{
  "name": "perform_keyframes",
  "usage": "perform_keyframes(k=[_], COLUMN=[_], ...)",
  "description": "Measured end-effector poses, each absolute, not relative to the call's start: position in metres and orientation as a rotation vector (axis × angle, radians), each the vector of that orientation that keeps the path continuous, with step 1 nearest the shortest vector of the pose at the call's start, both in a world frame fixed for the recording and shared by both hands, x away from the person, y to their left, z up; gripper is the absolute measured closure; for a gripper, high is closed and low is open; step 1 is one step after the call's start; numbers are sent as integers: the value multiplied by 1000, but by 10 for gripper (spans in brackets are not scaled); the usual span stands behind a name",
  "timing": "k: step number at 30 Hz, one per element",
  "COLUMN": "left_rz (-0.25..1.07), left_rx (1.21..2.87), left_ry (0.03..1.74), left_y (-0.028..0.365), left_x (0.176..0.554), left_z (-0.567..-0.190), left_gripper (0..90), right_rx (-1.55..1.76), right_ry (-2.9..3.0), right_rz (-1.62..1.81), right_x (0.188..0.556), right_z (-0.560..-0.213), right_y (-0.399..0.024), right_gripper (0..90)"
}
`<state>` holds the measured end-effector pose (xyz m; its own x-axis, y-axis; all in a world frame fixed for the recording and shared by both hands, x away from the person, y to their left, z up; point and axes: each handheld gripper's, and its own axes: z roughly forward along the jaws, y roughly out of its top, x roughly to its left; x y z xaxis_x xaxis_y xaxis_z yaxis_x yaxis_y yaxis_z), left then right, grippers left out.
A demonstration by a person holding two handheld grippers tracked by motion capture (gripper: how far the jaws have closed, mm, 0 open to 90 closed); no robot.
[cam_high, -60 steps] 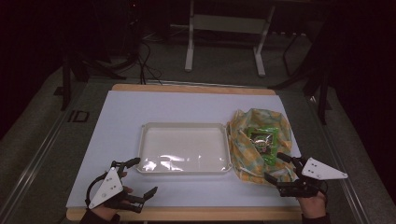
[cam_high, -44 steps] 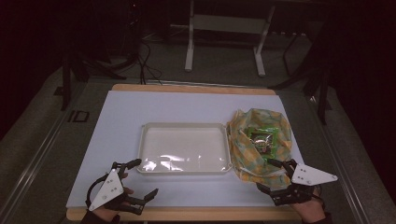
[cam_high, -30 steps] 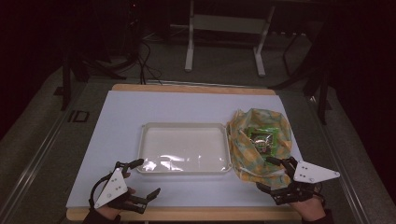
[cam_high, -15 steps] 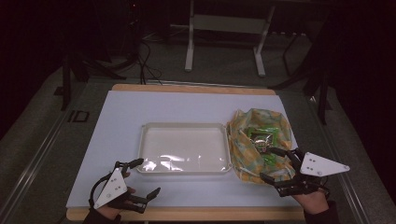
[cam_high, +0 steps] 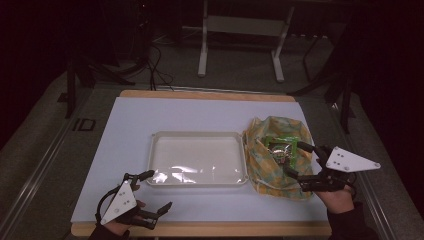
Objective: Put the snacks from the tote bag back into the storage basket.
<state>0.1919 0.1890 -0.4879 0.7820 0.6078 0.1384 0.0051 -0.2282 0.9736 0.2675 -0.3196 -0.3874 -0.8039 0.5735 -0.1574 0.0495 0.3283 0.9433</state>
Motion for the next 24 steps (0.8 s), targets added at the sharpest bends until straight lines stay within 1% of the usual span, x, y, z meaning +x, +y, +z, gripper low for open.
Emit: perform_keyframes(k=[13,24], left_rz=[597,594], left_rx=[1729,1731], left_ry=[481,485], left_y=[188,188], left_x=[192,192], left_z=[-488,-487], left_gripper=[5,5], right_rx=[667,794], right_ry=[2070,2055], right_rz=[1453,1381], right_x=[298,321], right_z=[-390,-401], right_y=[-329,-337], right_gripper=[158,158])
